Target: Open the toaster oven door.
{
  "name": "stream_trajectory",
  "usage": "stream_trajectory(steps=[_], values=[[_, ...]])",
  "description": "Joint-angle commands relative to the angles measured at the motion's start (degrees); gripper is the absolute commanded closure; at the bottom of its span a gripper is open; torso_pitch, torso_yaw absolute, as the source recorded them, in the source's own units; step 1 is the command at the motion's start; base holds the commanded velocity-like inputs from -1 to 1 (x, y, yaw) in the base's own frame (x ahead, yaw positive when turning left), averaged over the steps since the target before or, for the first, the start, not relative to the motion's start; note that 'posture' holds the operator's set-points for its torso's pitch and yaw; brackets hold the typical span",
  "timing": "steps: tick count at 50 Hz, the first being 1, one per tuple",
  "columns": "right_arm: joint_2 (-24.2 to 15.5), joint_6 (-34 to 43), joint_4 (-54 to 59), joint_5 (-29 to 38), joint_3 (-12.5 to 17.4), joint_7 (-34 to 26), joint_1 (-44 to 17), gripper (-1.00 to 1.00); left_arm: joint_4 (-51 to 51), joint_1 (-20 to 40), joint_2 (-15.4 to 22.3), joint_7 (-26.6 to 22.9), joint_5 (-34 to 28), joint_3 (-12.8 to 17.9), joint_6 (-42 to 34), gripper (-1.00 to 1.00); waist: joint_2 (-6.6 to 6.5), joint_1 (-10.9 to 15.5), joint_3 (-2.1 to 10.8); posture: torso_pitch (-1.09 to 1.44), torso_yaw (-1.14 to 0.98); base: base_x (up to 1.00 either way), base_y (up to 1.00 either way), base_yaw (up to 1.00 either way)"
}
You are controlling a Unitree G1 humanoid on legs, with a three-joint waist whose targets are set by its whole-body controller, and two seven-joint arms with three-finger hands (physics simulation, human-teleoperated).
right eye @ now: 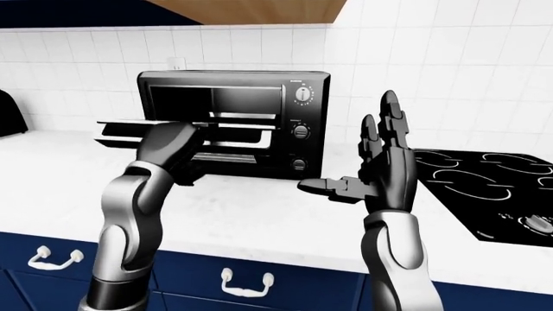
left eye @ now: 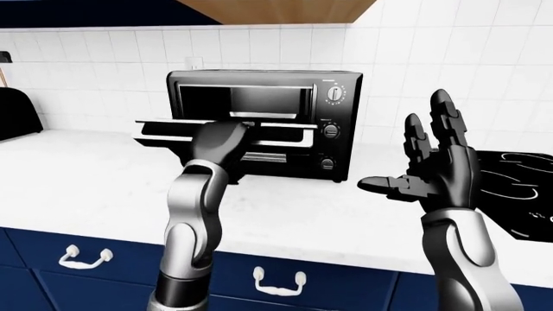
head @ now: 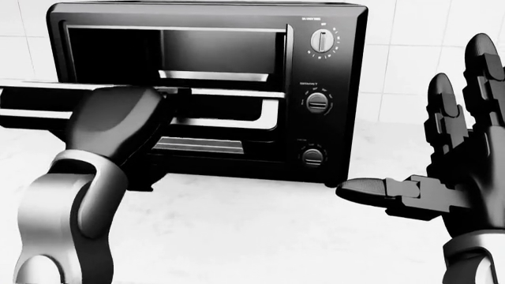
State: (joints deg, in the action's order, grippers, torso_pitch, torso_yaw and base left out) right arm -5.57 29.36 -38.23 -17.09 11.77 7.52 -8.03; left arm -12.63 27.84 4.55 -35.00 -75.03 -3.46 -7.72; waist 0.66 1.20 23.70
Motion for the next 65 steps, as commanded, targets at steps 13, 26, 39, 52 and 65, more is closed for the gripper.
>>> stream_trajectory(steps=[13,26,39,52,65], values=[[-0.26,-1.86,-0.87,-0.03,0.08,-0.27,-1.44,-1.0,-14.31,-6.64,0.29,-9.96,0.2,2.0,-0.03,-0.07,0.23,-0.25,-0.57,-0.65,0.0,0.0,0.0,0.0],[-0.19,-1.63,-1.5,-0.19,0.09,-0.01,-1.18,-1.0,-24.78,-17.71,-0.32,-10.15,1.46,3.62,1.9,-0.15,-0.02,-1.17,-0.21,-0.65,0.0,0.0,0.0,0.0],[-0.26,-4.29,1.62,0.19,-0.07,-0.73,-1.54,-1.0,-35.32,-26.74,-1.26,-11.95,1.81,4.67,4.36,-0.22,-0.32,-1.98,0.06,-0.65,0.0,0.0,0.0,0.0],[0.07,-3.35,0.21,0.42,-0.49,-0.31,-1.03,-1.0,-40.33,-39.99,-1.93,-10.8,7.9,11.29,12.05,-0.34,-0.28,-1.42,0.27,-0.65,0.0,0.0,0.0,0.0],[0.09,-2.93,-0.34,0.31,-0.29,-0.23,-0.91,-1.0,-44.02,-49.29,-6.83,-13.19,18.44,24.83,24.83,-0.33,-0.4,-0.73,0.29,-0.65,0.0,0.0,0.0,0.0]])
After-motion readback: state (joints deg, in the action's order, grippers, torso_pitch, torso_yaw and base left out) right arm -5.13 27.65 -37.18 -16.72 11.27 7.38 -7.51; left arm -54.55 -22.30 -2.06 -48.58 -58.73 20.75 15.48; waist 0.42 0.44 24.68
